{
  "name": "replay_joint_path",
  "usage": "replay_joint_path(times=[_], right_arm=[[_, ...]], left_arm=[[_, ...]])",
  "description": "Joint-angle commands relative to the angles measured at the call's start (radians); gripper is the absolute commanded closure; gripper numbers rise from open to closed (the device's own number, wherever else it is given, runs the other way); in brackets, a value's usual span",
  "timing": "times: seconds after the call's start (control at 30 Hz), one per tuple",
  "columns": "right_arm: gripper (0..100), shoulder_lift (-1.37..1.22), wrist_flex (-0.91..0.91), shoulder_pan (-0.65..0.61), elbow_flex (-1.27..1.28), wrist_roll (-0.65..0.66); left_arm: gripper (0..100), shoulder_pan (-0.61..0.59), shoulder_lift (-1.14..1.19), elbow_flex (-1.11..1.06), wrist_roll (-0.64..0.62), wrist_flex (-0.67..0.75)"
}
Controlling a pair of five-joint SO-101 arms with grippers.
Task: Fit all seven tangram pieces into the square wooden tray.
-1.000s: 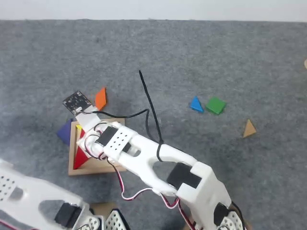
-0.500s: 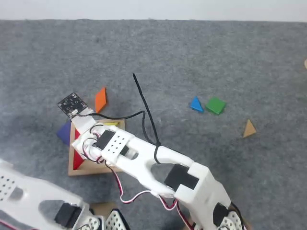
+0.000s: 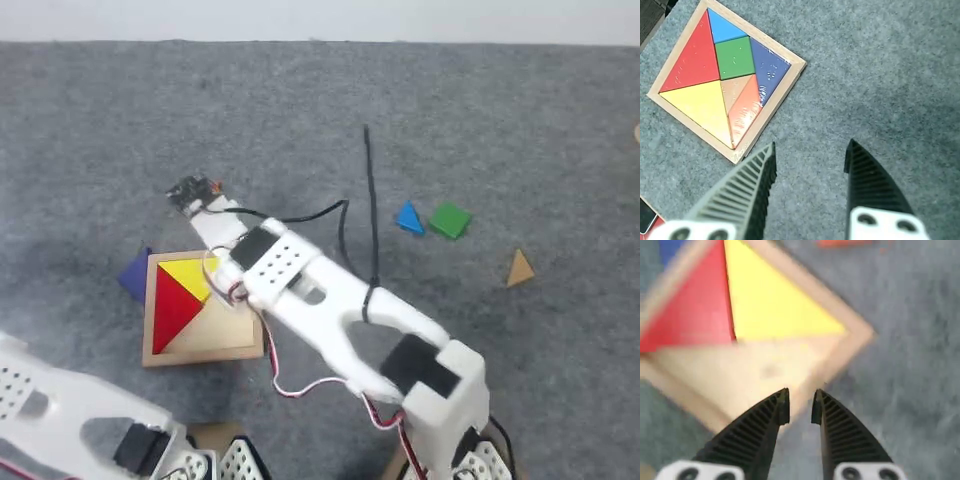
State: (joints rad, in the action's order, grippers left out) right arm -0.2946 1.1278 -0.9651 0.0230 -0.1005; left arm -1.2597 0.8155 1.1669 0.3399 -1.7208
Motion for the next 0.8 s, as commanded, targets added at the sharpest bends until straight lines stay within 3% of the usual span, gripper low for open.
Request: replay_joint_path(times=[0.0, 0.23, 0.43, 0.53, 0.77], right_arm=[[90.8, 0.079, -0.004, -0.002, 0.064, 0.032], [90.9, 0.071, -0.234, 0.004, 0.282, 0.034], [90.9, 0.071, -0.168, 0.12, 0.305, 0.041], [90.9, 0.079, -0.17, 0.171, 0.353, 0.115], [90.9, 0.137, -0.17, 0.206, 0.433, 0.141]], left_arm=[[78, 0.0, -0.012, 0.031, 0.005, -0.034], [78, -0.009, -0.012, 0.031, 0.008, -0.035], [78, -0.018, -0.017, 0.031, 0.008, -0.035], [78, -0.018, -0.014, 0.031, 0.008, -0.035], [78, -0.012, -0.012, 0.031, 0.006, -0.035]])
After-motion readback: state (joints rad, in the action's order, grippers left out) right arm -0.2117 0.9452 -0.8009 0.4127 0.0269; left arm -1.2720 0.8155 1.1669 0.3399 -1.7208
